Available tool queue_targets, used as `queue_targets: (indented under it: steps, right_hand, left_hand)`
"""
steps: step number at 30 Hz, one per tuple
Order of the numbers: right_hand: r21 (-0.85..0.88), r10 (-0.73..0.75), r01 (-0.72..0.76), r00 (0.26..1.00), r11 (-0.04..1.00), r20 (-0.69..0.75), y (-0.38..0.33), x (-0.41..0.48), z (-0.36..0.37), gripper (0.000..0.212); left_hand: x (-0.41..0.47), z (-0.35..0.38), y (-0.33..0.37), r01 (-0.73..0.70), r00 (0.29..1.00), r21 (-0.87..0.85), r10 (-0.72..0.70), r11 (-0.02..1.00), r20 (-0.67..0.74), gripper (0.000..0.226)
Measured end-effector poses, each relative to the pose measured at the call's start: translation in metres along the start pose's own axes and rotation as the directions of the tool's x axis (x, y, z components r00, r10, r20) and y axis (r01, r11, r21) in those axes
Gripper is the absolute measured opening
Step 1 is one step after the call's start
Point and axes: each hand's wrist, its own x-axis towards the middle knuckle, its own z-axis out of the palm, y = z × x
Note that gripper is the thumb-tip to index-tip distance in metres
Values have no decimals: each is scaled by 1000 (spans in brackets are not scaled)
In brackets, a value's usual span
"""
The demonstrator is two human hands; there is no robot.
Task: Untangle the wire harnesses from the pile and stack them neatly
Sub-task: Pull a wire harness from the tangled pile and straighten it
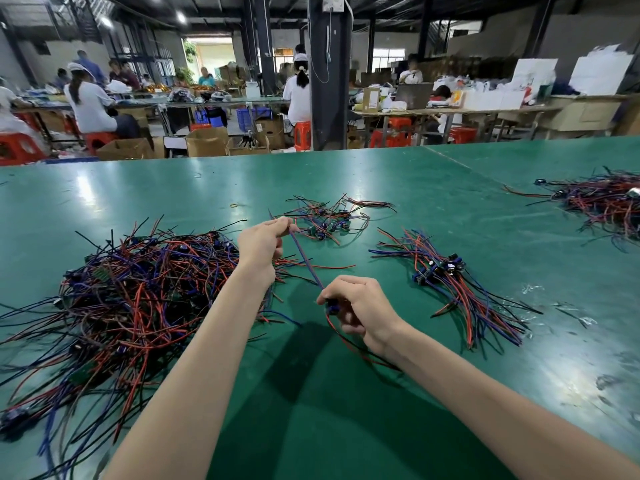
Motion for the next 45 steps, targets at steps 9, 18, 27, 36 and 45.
queue_targets:
  steps: [9, 18, 27, 36, 45]
  right_hand:
    - [-1, 70, -70, 996, 998, 61, 3, 3, -1, 24]
    - [-38, 63, -52, 911, 998, 408, -6, 3, -17, 16]
    - [110, -69, 47, 976, 993, 208, -6, 15, -27, 23]
    - [41, -103, 102, 994, 994, 33, -4, 22, -35, 14]
    - [131, -68, 52, 991, 990, 116, 0, 19, -27, 6]
  left_hand:
    - [-10, 2, 3, -78, 996, 28, 77, 997, 42, 17]
    - [-10, 0, 5, -91, 995, 40, 89, 995, 38, 21]
    - [-31, 13, 11, 57, 989, -3, -56, 998, 140, 24]
    - [-89, 2, -57, -87, 968, 153, 47, 984, 246, 7]
    - [-93, -8, -54, 186, 919, -55, -154, 981, 362, 13]
